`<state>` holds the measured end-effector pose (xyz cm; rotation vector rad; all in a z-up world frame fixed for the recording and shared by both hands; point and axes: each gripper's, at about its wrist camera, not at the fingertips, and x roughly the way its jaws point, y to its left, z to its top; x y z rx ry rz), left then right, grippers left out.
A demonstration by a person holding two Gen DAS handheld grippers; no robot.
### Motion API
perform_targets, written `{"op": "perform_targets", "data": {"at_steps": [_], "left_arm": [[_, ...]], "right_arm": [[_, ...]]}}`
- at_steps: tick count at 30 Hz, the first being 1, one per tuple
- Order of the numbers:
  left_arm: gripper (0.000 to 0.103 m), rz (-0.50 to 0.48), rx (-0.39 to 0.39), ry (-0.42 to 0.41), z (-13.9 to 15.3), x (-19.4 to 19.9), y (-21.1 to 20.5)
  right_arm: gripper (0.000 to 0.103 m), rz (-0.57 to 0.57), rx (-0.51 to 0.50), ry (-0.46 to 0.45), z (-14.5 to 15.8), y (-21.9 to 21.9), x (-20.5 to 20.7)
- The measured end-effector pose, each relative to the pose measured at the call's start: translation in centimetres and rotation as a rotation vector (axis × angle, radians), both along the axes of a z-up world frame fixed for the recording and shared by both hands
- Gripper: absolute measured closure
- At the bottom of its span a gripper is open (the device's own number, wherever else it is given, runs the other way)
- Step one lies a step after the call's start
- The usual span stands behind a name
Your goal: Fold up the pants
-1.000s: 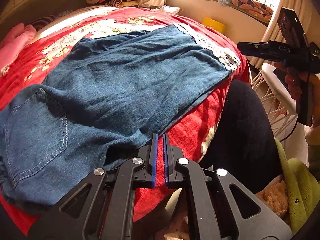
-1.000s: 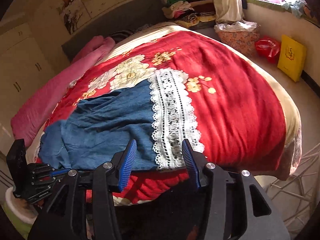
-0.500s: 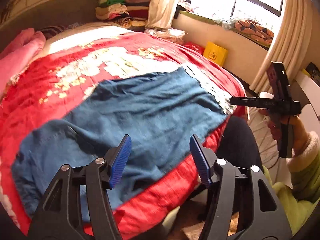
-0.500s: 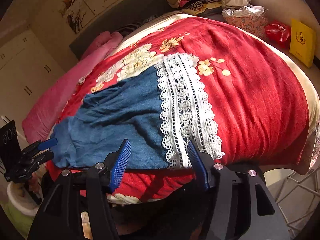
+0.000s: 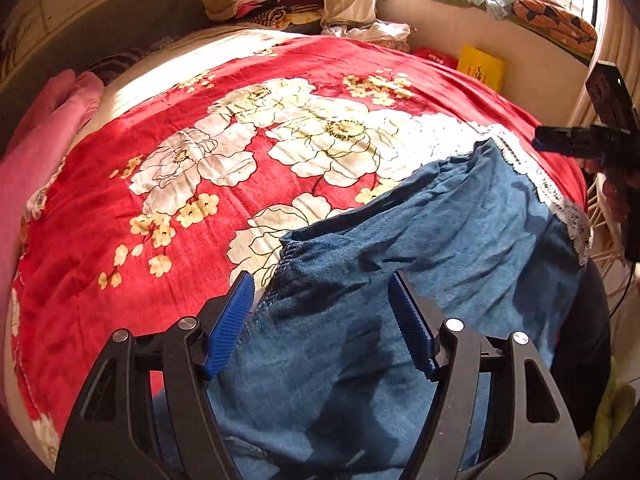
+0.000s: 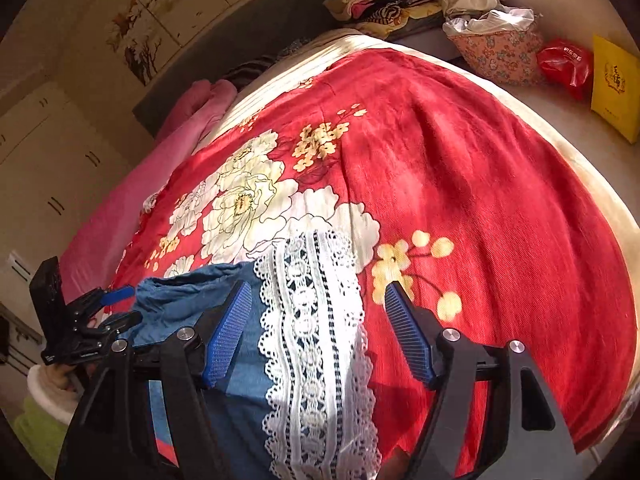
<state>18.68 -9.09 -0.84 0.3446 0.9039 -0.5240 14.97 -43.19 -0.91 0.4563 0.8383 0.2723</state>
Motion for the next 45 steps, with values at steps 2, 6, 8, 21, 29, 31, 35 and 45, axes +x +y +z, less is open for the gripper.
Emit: {"op": "perform_targets", "data": {"at_steps": [2,6,8,21,29,31,35,45], "left_arm": [[0.041,-0.008,0.017,0.018,-0.8,1.0,-0.1],[0.045,-0.035,-0.015,0.078,-1.8,2.4,-0.2],[0.073,-0.054,-0.057,0.132,-2.3,2.9,-0.4],[0.096,0.123,-0.356,0.212,-1.1,6.8,2.2],[0.094,0.208,-0.304,0.207,-2.3,8.8,1.6],[0.087,0.216,-0.298,0.203,-2.9,8.8,1.7],[0.071,0.251,-0.348,0.179,-1.9,7.5,3.4],[0.029,0.353,-0.467,0.028,3.9,-2.1,8.6]], "right_arm": [[0.035,0.017,0.004,0.033,-0.9,-0.1,1.8],[0.036,0.051,-0.005,0.071,-2.7,0.7,3.9],[0.043,0.084,-0.003,0.055,-2.9,1.5,3.8],[0.087,0.113,0.003,-0.067,0.3,2.0,3.0],[0.082,0.12,-0.148,0.029,-0.5,3.0,9.0],[0.07,0.101,-0.22,0.058,-1.8,3.3,9.5],[0.054,0.059,-0.206,0.04,-1.5,1.7,8.0],[0.032,-0.042,-0.04,-0.042,1.4,-1.9,-2.1]]}}
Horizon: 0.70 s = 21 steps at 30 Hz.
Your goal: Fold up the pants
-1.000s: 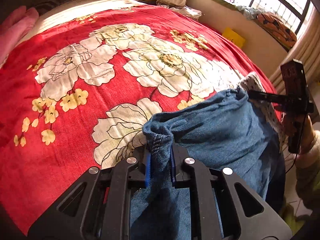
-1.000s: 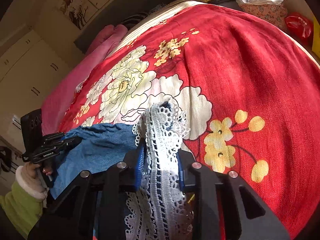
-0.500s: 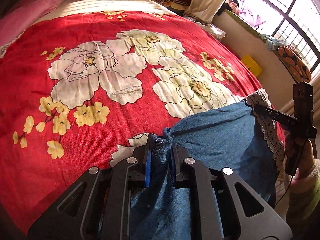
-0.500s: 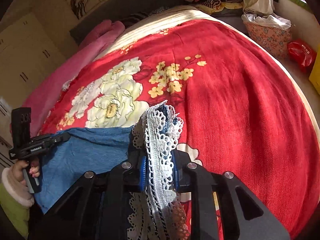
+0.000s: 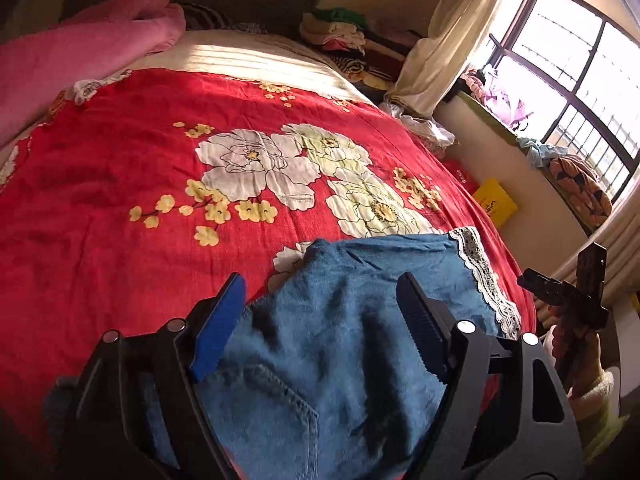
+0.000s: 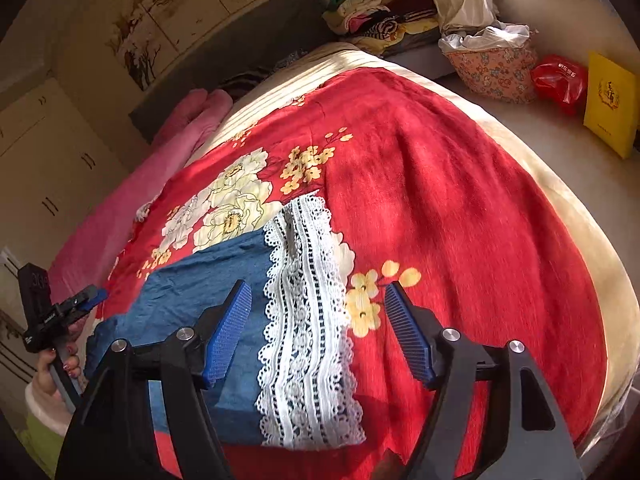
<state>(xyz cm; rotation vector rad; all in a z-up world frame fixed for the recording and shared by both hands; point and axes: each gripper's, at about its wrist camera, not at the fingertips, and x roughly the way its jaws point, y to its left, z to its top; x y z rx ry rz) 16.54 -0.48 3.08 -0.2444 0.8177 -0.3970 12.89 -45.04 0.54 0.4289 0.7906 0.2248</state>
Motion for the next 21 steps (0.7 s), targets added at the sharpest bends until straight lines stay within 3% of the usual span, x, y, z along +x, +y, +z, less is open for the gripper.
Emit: {"op": "perform_targets", "data": {"at_steps": [3,11,16,19,21], "left_arm": [[0.024,0.024,0.003,-0.003,0.2,-3.7,1.3],[0.016,0.148,0.025,0.052,-1.2,-11.1,5.1],[0.016,0.257,-0.119,0.141,-4.0,-13.9,9.1],[0.016,0.301,-0.253,0.194,-5.6,-13.7,10.5],[0.016,0.328,-0.296,0.214,-6.5,-13.4,10.7]], "right_arm": [[0.025,-0.002,0.003,0.003,-0.3,0.4,-2.3],[0.025,-0.055,0.017,0.055,-2.5,0.8,-5.5],[0.025,-0.088,0.06,0.099,-4.0,0.9,-5.9],[0.024,-0.095,0.099,0.112,-4.7,1.0,-5.5],[0.024,-0.106,0.101,0.114,-4.9,1.1,-5.6]]}}
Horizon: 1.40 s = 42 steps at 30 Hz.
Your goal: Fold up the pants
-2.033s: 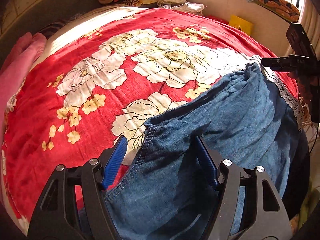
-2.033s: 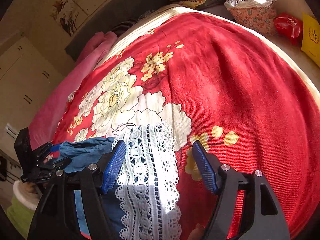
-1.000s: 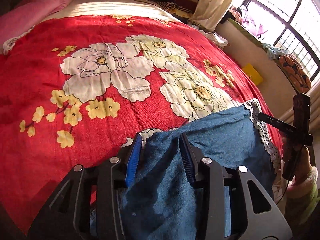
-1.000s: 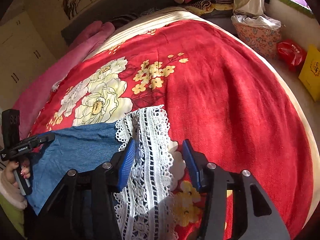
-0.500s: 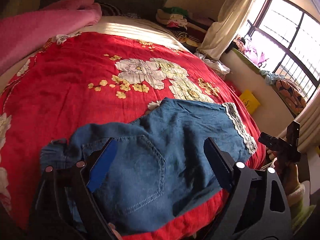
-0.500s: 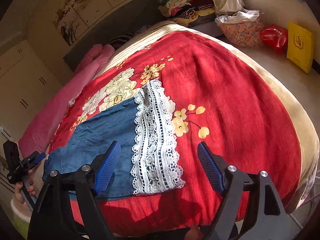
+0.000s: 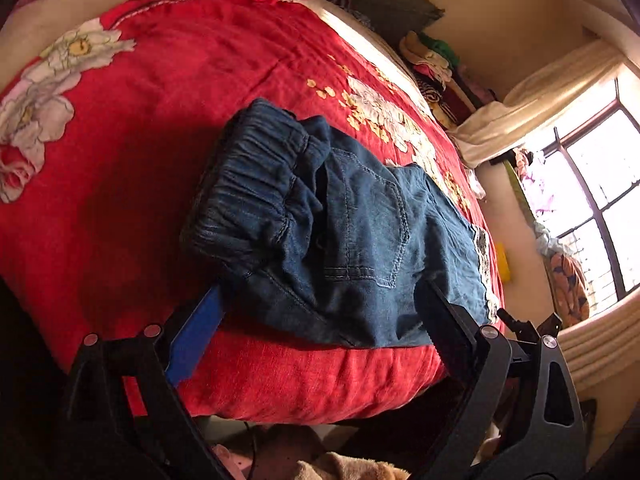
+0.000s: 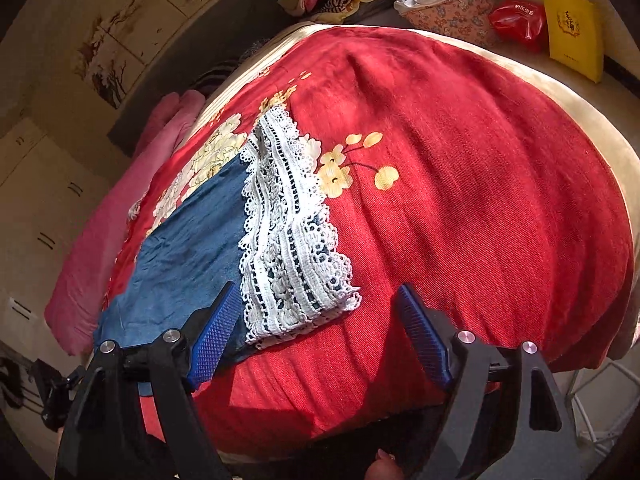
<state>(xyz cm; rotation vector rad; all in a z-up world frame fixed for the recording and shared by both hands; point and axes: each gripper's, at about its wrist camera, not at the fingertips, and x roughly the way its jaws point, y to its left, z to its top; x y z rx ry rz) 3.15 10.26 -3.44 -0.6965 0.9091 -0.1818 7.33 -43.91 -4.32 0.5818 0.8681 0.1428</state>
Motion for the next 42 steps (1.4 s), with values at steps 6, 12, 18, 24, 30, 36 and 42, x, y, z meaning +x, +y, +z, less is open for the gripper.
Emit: {"op": "perform_targets", "data": {"at_steps": [6,12,18,24,30,36,42], "left_arm": [[0.033,0.008,-0.002,0.03,-1.7,1.8,-1.7],[0.088,0.056,-0.025,0.011,-1.7,3.4,-1.1],[0.089,0.033,0.09,-0.026,-0.7,2.2,-1.2],[0.069,0.049,0.071,0.006,-2.2,1.9,-0.2],[0.062,0.046,0.085,0.002,-0.6,1.1,0.5],[0.057,0.12,0.216,-0.042,2.4,-1.4,1.6],[0.041,0.136,0.398,-0.141,7.3,-2.8,0.2]], "right_arm": [[0.04,0.014,0.017,-0.007,0.1,0.7,-0.2],[0.079,0.032,0.05,-0.016,-0.1,1.1,0.5],[0.082,0.023,-0.029,-0.064,1.5,0.5,-0.8],[0.077,0.024,-0.054,-0.008,-0.7,0.8,-1.0],[0.062,0.006,-0.153,-0.028,1.2,0.3,-1.8],[0.055,-0.036,-0.27,-0.073,3.8,0.0,-3.6],[0.044,0.03,-0.336,-0.154,6.3,3.1,-4.3]]}}
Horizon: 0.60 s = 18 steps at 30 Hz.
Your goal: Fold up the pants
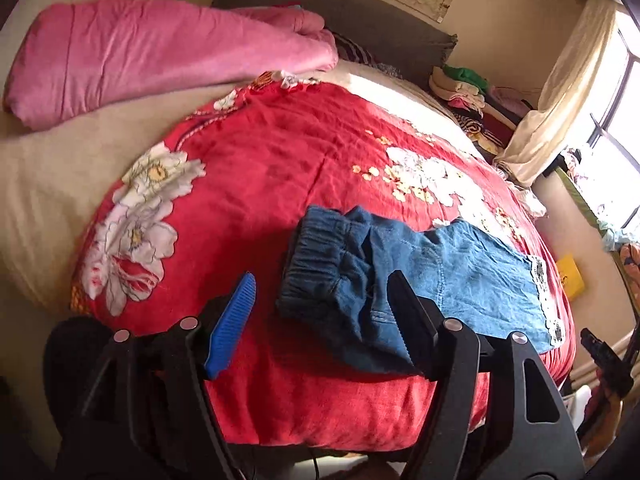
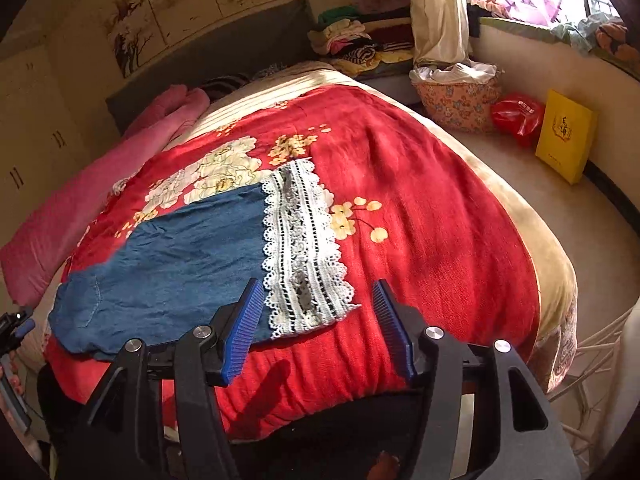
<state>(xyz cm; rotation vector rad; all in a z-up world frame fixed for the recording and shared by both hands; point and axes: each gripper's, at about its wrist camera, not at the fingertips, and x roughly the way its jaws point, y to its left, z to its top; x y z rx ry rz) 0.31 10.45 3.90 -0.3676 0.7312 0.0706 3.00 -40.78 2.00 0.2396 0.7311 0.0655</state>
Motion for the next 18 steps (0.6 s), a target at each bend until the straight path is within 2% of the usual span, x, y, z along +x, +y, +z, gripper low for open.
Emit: {"op": "perform_targets", "data": {"at_steps": [3,6,9,13,18], "left_arm": [[0.034,-0.057,0.057,-0.022,1.5,0.4,-2.5],[0.028,-0.13,0.057,-0.031,2.1,1.9,-4.9],[0.023,-0.197,0.076,-0.034,2.0,3.2,-7.8],[0.022,-0.307,0.099,-0.018,0.4,5.2,-12.3],[0.022,-0.411,0.155,0.048,-3.5,7.4,-17.0]], "right_arm": [[0.039,0.049,-0.029,-0.032,0.9,2.2,-0.2],[0.033,0.092,-0.05,-0.051,1.4,4.1,-0.3],[0.031,0.113,-0.081,-0.053,1.3,5.6,-0.2],[0.03,0.132,-0.066,-0.034,0.5,6.7,0.3],[0.03,0.182,-0.061,-0.002,-1.1,8.5,1.1]]}}
